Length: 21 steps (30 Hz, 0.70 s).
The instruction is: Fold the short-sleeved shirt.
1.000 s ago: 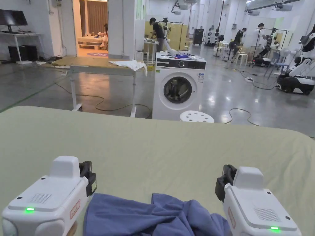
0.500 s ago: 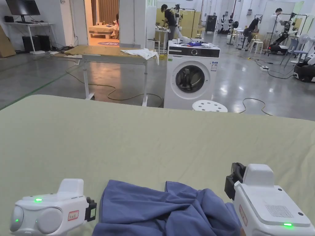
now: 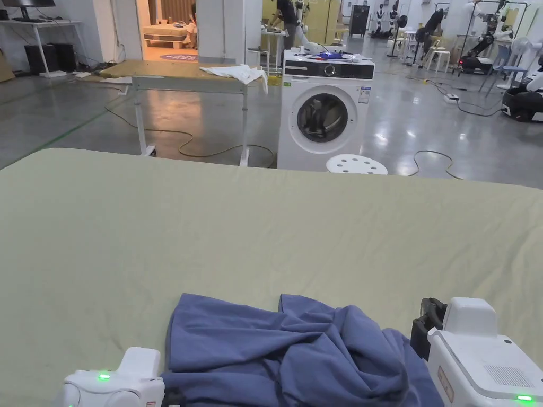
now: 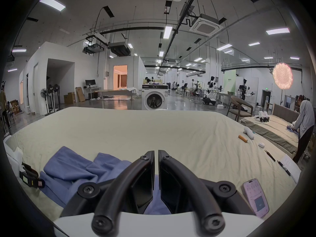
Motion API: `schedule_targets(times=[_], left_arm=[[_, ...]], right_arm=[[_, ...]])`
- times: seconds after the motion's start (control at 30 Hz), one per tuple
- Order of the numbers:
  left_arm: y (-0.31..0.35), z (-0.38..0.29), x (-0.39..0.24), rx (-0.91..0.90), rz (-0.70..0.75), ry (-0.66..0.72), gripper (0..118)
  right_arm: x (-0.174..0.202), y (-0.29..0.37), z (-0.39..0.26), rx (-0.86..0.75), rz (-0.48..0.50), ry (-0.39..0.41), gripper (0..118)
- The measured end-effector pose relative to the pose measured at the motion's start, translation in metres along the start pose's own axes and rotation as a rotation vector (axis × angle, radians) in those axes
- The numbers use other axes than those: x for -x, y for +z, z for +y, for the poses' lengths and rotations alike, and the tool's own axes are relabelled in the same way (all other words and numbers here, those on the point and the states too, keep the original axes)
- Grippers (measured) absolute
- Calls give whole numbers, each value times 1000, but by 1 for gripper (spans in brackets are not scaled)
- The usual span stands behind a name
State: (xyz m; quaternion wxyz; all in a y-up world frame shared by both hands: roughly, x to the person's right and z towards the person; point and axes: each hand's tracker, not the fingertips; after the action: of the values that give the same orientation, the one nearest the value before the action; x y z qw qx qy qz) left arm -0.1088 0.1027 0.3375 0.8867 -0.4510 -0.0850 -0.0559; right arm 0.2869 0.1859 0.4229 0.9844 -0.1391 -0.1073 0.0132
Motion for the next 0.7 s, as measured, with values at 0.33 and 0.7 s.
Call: schedule_targets(times=[0.33, 0.7], left_arm=[[21, 3, 6, -88, -147, 24, 0], [31, 8, 7, -114, -151, -13, 0]], right_arm=[[-70, -23, -18, 320, -44, -34, 48], [-67, -71, -79, 598, 64, -1, 53]])
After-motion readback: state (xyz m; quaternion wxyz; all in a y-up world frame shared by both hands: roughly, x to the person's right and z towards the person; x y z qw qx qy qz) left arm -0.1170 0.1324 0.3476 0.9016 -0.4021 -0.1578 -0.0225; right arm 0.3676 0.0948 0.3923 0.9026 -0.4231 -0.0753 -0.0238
